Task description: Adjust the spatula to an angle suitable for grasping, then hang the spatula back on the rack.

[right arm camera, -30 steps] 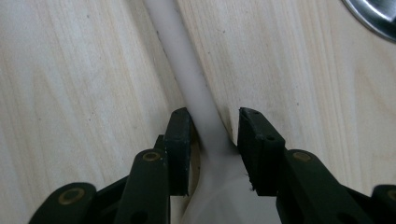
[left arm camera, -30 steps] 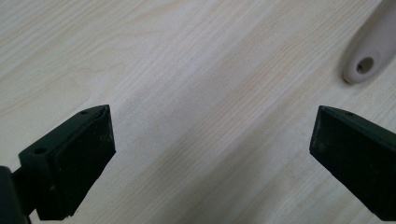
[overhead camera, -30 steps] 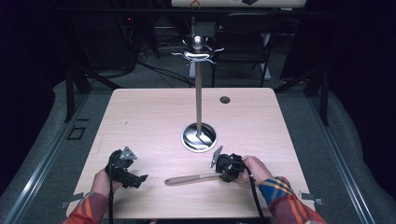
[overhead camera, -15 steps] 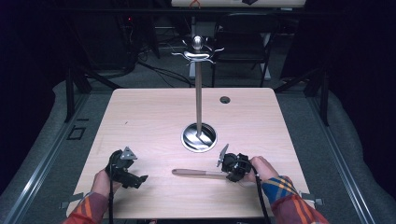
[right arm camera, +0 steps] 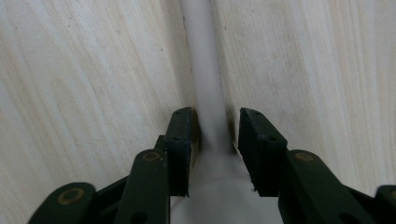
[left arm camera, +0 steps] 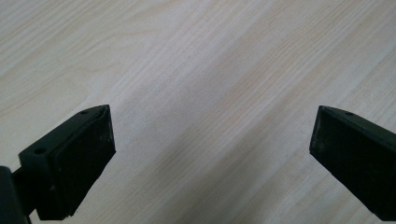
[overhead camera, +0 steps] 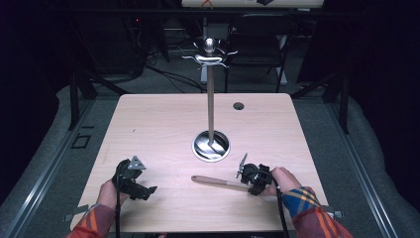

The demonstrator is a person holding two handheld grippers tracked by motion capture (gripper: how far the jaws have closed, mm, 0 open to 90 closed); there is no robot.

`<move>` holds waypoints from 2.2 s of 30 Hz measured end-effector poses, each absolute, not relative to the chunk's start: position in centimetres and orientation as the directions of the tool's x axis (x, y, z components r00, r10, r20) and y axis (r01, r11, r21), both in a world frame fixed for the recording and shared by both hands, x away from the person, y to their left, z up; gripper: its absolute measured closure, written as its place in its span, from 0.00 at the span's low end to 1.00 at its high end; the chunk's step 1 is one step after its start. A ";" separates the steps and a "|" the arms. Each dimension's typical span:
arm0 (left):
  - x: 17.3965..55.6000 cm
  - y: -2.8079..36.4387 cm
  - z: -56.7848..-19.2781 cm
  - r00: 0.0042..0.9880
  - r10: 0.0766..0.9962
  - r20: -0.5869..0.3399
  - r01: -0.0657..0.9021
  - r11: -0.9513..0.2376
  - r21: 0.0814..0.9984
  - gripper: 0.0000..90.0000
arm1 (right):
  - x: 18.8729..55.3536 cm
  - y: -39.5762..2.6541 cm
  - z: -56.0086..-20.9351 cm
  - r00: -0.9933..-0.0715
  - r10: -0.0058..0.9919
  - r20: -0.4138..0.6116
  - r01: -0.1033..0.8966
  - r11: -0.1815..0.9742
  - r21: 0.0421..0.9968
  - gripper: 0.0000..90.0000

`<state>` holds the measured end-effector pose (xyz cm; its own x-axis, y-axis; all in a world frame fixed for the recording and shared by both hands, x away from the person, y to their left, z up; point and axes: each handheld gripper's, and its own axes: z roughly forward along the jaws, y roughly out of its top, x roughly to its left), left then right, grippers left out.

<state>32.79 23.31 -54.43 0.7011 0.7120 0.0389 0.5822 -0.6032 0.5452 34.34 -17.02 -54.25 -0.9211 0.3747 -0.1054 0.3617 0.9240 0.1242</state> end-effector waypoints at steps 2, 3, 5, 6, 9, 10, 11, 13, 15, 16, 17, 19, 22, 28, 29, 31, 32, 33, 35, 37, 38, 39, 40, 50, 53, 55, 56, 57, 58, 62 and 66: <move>32.8 23.3 -54.4 0.701 0.712 0.040 0.582 -0.604 0.544 0.00 | 34.3 -16.9 -54.1 -0.921 0.370 -0.120 0.355 0.926 0.129 0.72; 32.8 23.3 -54.4 0.701 0.712 0.043 0.582 -0.606 0.542 0.00 | 34.3 -16.8 -54.1 -0.921 0.369 -0.124 0.353 0.926 0.132 0.72; 32.8 23.3 -54.5 0.701 0.713 0.040 0.584 -0.605 0.541 0.00 | 34.3 -16.5 -54.0 -0.924 0.360 -0.130 0.344 0.930 0.131 0.71; 32.8 23.3 -54.5 0.700 0.713 0.039 0.585 -0.604 0.541 0.00 | 34.3 -16.4 -54.1 -0.924 0.357 -0.135 0.341 0.931 0.130 0.70; 32.9 23.5 -54.6 0.700 0.713 0.042 0.584 -0.606 0.539 0.00 | 34.4 -16.0 -54.1 -0.928 0.347 -0.134 0.331 0.935 0.129 0.74; 32.9 23.6 -54.6 0.697 0.716 0.040 0.588 -0.602 0.540 0.00 | 34.5 -15.8 -54.1 -0.930 0.344 -0.128 0.328 0.936 0.130 0.77; 32.9 23.6 -54.6 0.697 0.716 0.040 0.588 -0.602 0.540 0.00 | 34.5 -15.8 -54.1 -0.930 0.344 -0.128 0.328 0.936 0.130 0.77; 33.0 23.6 -54.6 0.696 0.717 0.036 0.589 -0.599 0.543 0.00 | 34.6 -15.6 -54.3 -0.931 0.345 -0.121 0.330 0.936 0.126 0.79; 32.8 23.5 -54.7 0.698 0.715 0.036 0.589 -0.602 0.540 0.00 | 34.6 -15.4 -54.5 -0.931 0.343 -0.120 0.330 0.936 0.121 0.81; 32.8 23.5 -54.6 0.702 0.711 0.042 0.586 -0.610 0.534 0.00 | 34.6 -15.3 -54.5 -0.931 0.343 -0.124 0.329 0.937 0.118 0.81; 32.8 23.4 -54.6 0.701 0.712 0.040 0.585 -0.606 0.539 0.00 | 34.5 -15.2 -54.4 -0.932 0.338 -0.129 0.325 0.939 0.110 0.83; 32.7 23.4 -54.4 0.697 0.716 0.047 0.582 -0.602 0.546 0.00 | 34.1 -15.0 -54.5 -0.935 0.310 -0.171 0.295 0.950 0.106 0.85; 32.7 23.4 -54.4 0.695 0.718 0.043 0.585 -0.599 0.547 0.00 | 33.9 -14.8 -54.6 -0.928 0.308 -0.208 0.292 0.951 0.101 0.87; 32.9 23.3 -54.4 0.703 0.710 0.043 0.579 -0.606 0.545 0.00 | 33.9 -15.2 -54.1 -0.923 0.327 -0.202 0.304 0.943 0.135 0.87; 32.9 23.3 -54.4 0.703 0.710 0.043 0.579 -0.606 0.545 0.00 | 33.9 -15.2 -54.1 -0.923 0.327 -0.202 0.304 0.943 0.135 0.87; 32.9 23.3 -54.4 0.705 0.708 0.044 0.577 -0.609 0.544 0.00 | 33.8 -15.3 -53.8 -0.921 0.336 -0.198 0.311 0.939 0.147 0.87; 32.9 23.3 -54.4 0.705 0.708 0.045 0.576 -0.608 0.546 0.00 | 33.7 -15.5 -53.6 -0.917 0.345 -0.199 0.315 0.934 0.168 0.87; 32.9 23.4 -54.4 0.704 0.709 0.042 0.579 -0.606 0.546 0.00 | 33.7 -15.5 -53.6 -0.917 0.345 -0.199 0.315 0.934 0.168 0.87; 32.9 23.4 -54.4 0.702 0.711 0.042 0.580 -0.604 0.546 0.00 | 33.7 -15.7 -53.2 -0.916 0.353 -0.190 0.317 0.928 0.196 0.87; 32.9 23.5 -54.4 0.702 0.711 0.042 0.580 -0.605 0.546 0.00 | 33.5 -15.8 -53.0 -0.912 0.368 -0.180 0.328 0.919 0.219 0.87; 32.8 23.4 -54.3 0.704 0.709 0.046 0.577 -0.608 0.545 0.00 | 33.4 -15.8 -52.8 -0.910 0.378 -0.168 0.334 0.912 0.239 0.87; 32.8 23.4 -54.3 0.704 0.709 0.046 0.577 -0.608 0.545 0.00 | 33.4 -15.8 -52.8 -0.910 0.378 -0.168 0.334 0.912 0.239 0.87; 32.8 23.4 -54.3 0.703 0.710 0.043 0.577 -0.605 0.549 0.00 | 33.3 -15.8 -52.7 -0.911 0.380 -0.163 0.335 0.910 0.245 0.87; 32.8 23.3 -54.3 0.705 0.708 0.043 0.576 -0.607 0.547 0.00 | 33.4 -16.8 -51.8 -0.890 0.435 -0.139 0.372 0.867 0.331 0.87; 32.8 23.3 -54.3 0.705 0.708 0.043 0.577 -0.608 0.546 0.00 | 33.4 -17.1 -51.5 -0.881 0.453 -0.138 0.383 0.853 0.354 0.87; 32.8 23.3 -54.3 0.706 0.707 0.043 0.576 -0.608 0.546 0.00 | 33.4 -17.4 -51.2 -0.874 0.465 -0.142 0.392 0.847 0.358 0.87; 32.8 23.3 -54.3 0.705 0.708 0.043 0.577 -0.608 0.546 0.00 | 33.3 -17.5 -51.1 -0.867 0.479 -0.135 0.402 0.834 0.377 0.87; 32.8 23.3 -54.3 0.706 0.707 0.042 0.577 -0.608 0.546 0.00 | 33.3 -17.6 -50.9 -0.864 0.482 -0.142 0.405 0.836 0.371 0.87; 32.8 23.3 -54.2 0.705 0.708 0.044 0.577 -0.608 0.545 0.00 | 33.2 -17.8 -50.9 -0.852 0.505 -0.137 0.419 0.816 0.398 0.87; 32.8 23.3 -54.2 0.706 0.707 0.045 0.575 -0.609 0.546 0.00 | 33.1 -18.1 -50.5 -0.840 0.522 -0.146 0.429 0.805 0.408 0.87; 32.9 23.3 -54.3 0.709 0.704 0.041 0.574 -0.610 0.546 0.00 | 33.0 -18.5 -50.3 -0.807 0.577 -0.127 0.470 0.757 0.454 0.87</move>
<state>32.90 23.27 -54.26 0.7092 0.7038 0.0415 0.5739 -0.6104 0.5459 33.02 -18.54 -50.28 -0.8068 0.5769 -0.1272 0.4697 0.7571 0.4541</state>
